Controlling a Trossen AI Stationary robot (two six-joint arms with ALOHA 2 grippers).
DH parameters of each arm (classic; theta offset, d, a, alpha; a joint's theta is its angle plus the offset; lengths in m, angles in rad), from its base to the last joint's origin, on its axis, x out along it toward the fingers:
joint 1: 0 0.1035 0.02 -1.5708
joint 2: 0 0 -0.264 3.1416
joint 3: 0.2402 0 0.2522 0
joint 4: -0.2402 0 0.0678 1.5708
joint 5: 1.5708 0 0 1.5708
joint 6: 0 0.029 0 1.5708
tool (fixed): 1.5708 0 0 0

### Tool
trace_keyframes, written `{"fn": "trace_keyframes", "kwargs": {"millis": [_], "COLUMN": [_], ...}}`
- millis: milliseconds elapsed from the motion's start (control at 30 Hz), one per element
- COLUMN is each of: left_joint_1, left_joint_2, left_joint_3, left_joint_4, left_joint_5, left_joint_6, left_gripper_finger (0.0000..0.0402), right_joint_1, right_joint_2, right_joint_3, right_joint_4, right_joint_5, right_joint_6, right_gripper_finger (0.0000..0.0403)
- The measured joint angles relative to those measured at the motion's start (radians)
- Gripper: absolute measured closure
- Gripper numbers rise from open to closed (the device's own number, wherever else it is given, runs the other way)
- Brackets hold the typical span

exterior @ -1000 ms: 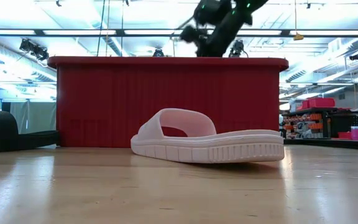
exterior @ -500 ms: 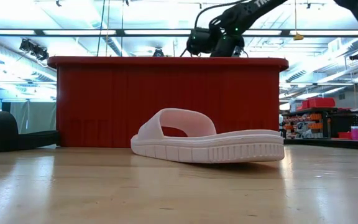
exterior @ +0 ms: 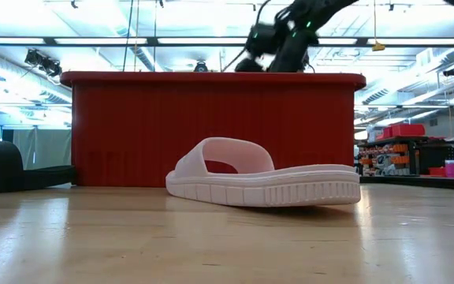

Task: Pick and place slides into bin
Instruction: Put the right black slide into the red bin, then put the black slide into the red bin

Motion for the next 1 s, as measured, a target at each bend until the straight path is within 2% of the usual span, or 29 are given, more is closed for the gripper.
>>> {"fn": "trace_keyframes", "kwargs": {"millis": [167,233,367,500,600,733,900,1000], "left_joint_1": [0.0,0.001,0.005,0.014,0.003,-0.036,-0.069,-0.089], "left_joint_2": [0.0,-0.001,-0.016,-0.029,-0.037,-0.039,-0.037,-0.036], "left_joint_3": [0.0,0.0,0.0,-0.001,0.0,0.0,0.0,0.0], "left_joint_4": [-0.004,-0.05,-0.287,-0.544,-0.678,-0.908,-1.417,-1.723], "left_joint_5": [-0.006,-0.063,-0.193,-0.218,-0.181,-0.119,0.045,0.133], "left_joint_6": [0.0,0.0,-0.03,-0.184,-0.28,-0.33,-0.483,-0.554], "left_gripper_finger": [0.0382,0.0387,0.0395,0.039,0.0382,0.0386,0.0397,0.0389], "right_joint_1": [0.0,0.001,0.02,0.082,0.171,0.313,0.45,0.495], "right_joint_2": [-0.18,-0.266,-0.439,-0.594,-0.683,-0.756,-0.773,-0.749], "right_joint_3": [0.0,0.0,0.0,0.0,0.0,0.0,0.0,0.0], "right_joint_4": [-0.007,-0.001,0.003,0.003,0.003,0.003,0.003,0.003], "right_joint_5": [0.0,-0.002,0.001,0.0,0.035,0.124,0.248,0.31], "right_joint_6": [-0.098,-0.127,-0.194,-0.263,-0.31,-0.367,-0.424,-0.459], "right_gripper_finger": [0.0252,0.0253,0.0254,0.0254,0.0254,0.0254,0.0254,0.0254]}}
